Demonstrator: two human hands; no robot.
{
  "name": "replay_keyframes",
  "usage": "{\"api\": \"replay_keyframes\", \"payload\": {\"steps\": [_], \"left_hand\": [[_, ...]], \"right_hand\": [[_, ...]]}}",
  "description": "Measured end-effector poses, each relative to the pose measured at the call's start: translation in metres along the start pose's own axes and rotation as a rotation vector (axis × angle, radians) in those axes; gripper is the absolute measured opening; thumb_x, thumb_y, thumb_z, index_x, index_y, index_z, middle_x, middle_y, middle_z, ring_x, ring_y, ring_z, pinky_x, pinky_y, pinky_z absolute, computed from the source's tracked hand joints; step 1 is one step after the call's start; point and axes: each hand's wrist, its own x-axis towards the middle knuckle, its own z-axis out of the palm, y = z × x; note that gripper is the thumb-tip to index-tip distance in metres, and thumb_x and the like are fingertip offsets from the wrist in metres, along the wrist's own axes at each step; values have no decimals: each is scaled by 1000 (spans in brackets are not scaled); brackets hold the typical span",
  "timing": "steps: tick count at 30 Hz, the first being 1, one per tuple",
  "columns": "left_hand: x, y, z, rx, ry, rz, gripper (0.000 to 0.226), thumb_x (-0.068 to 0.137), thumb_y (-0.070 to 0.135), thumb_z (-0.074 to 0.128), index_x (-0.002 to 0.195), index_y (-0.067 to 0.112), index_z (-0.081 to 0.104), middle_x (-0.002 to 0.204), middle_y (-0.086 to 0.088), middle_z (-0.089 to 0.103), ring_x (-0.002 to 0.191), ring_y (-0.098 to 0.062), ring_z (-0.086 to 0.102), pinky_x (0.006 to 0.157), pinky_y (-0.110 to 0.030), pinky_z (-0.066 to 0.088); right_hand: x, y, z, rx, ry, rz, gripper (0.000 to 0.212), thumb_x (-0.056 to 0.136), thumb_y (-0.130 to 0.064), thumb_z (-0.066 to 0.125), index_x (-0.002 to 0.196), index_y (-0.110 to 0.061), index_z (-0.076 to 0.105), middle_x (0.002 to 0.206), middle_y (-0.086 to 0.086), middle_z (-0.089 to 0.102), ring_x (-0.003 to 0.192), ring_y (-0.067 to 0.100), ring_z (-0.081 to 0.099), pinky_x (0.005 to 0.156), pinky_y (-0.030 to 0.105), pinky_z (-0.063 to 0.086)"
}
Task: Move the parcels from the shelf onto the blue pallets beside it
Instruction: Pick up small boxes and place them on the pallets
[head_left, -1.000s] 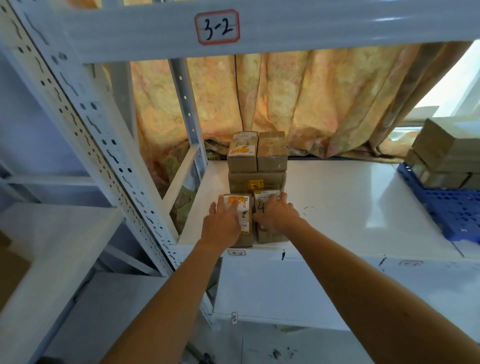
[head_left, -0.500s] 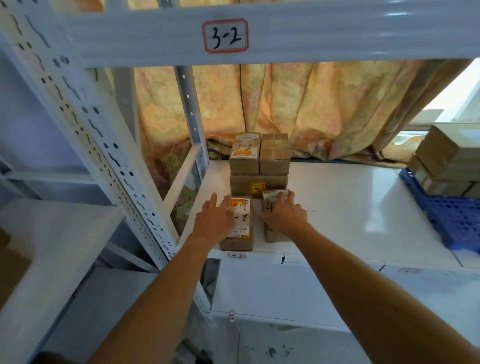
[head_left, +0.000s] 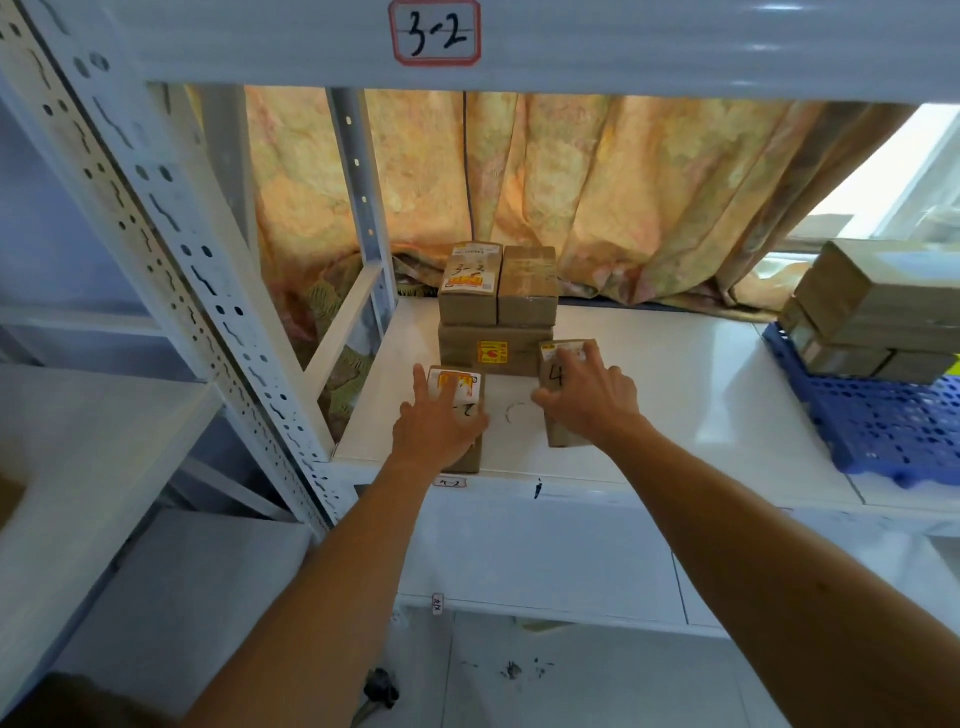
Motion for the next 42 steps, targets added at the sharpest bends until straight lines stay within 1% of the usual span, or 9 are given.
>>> {"api": "replay_keyframes", "payload": {"steps": [7, 12, 18, 25, 30, 35, 37, 40, 42], "left_hand": [[-5, 9, 4, 58, -6, -22, 92, 87, 74, 52, 159, 29, 16, 168, -9, -11, 141, -45, 35, 107, -50, 41], [-19, 17, 6, 26, 39, -18, 84, 90, 60, 59, 157, 27, 21, 168, -9, -4, 137, -46, 40, 104, -48, 43], [-24, 49, -32, 9, 90, 55, 75, 91, 56, 58, 155, 31, 28, 168, -5, 2, 134, -46, 39, 103, -48, 41], [-23, 109, -96, 24, 151, 211, 71, 91, 60, 53, 153, 34, 32, 167, -3, 10, 142, -40, 33, 105, -50, 41], [-36, 153, -117, -5, 142, 366, 70, 93, 53, 54, 154, 27, 34, 166, -6, 13, 147, -36, 24, 113, -49, 32], [-55, 195, -115, -64, 127, 494, 66, 92, 49, 59, 150, 25, 40, 164, -5, 16, 140, -36, 37, 104, -44, 40], [-64, 215, -111, -16, 155, 550, 64, 91, 52, 58, 148, 26, 43, 161, -5, 21, 135, -36, 41, 101, -44, 43], [-77, 243, -100, 6, 158, 625, 65, 89, 54, 56, 147, 28, 43, 160, -4, 25, 138, -34, 38, 102, -46, 41], [-87, 262, -90, -6, 141, 665, 66, 89, 54, 55, 148, 29, 41, 162, -4, 23, 142, -33, 32, 104, -46, 38]], "right_hand": [[-8, 16, -4, -6, 10, 27, 69, 83, -63, 53, 140, -25, 44, 143, 9, 36, 109, 42, 55, 85, 44, 45], [-19, 25, -21, -13, 11, 37, 69, 82, -63, 53, 139, -25, 44, 142, 9, 37, 109, 41, 56, 85, 45, 47], [-29, 40, -76, 4, 88, 75, 70, 81, -64, 55, 138, -25, 48, 141, 8, 41, 108, 39, 57, 86, 45, 48], [-59, 54, -150, -8, 242, 125, 64, 82, -61, 59, 136, -27, 53, 142, 9, 43, 112, 33, 58, 83, 41, 49], [-89, 79, -189, -3, 265, 202, 75, 74, -76, 41, 134, -32, 53, 143, 6, 45, 110, 33, 61, 85, 45, 52], [-133, 110, -218, -83, 323, 295, 66, 83, -73, 48, 133, -30, 54, 136, 8, 48, 113, 33, 59, 87, 43, 47], [-150, 124, -224, -77, 336, 337, 62, 84, -70, 48, 133, -31, 55, 137, 9, 47, 111, 35, 60, 86, 42, 48], [-175, 148, -230, -80, 365, 366, 60, 85, -68, 49, 132, -33, 55, 138, 8, 48, 109, 32, 61, 81, 40, 49], [-192, 166, -235, -117, 358, 398, 55, 87, -64, 52, 131, -32, 56, 138, 7, 48, 108, 29, 62, 75, 36, 44]]}}
